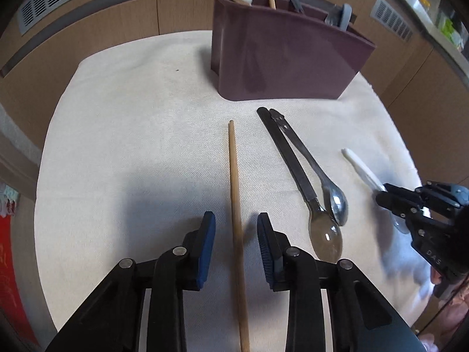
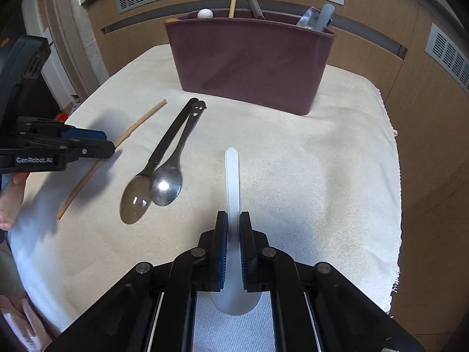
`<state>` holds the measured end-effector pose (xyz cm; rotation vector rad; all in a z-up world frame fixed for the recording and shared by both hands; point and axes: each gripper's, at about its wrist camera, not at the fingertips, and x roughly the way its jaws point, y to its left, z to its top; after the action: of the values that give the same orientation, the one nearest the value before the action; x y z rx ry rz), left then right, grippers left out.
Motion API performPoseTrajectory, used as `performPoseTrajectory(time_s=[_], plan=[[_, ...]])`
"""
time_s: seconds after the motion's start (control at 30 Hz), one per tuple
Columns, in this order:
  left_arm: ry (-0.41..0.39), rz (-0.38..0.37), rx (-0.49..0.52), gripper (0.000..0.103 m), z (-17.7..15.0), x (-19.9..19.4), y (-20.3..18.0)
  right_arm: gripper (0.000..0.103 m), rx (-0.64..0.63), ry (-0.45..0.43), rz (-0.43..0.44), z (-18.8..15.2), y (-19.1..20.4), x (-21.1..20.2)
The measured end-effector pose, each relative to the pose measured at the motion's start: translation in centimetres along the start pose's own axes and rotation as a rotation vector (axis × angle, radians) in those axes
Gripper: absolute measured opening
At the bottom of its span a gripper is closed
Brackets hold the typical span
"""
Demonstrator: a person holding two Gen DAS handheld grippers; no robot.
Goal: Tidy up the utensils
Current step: 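Grasp the remaining wooden chopstick with the left gripper while the right holds the white spoon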
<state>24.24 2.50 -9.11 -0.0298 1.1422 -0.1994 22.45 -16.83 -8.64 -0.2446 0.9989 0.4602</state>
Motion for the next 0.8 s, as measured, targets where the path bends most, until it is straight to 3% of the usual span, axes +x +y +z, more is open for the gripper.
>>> performPoseTrajectory(time_s=[0.23, 0.4, 0.8], plan=[[0.013, 0.016, 0.017, 0.015, 1.1, 0.9, -0.5, 0.011, -0.007, -0.003, 0.029, -0.5, -0.4, -0.5], [0.002, 0.003, 0.024, 0.007, 1.0, 0.9, -0.3, 0.03, 0.028, -0.015, 0.065, -0.2, -1.1, -0.7], [0.007, -0.056, -0.006, 0.006, -0.6, 0.1, 0.3, 0.03, 0.031, 0.047, 0.035, 2.6, -0.6, 2.2]])
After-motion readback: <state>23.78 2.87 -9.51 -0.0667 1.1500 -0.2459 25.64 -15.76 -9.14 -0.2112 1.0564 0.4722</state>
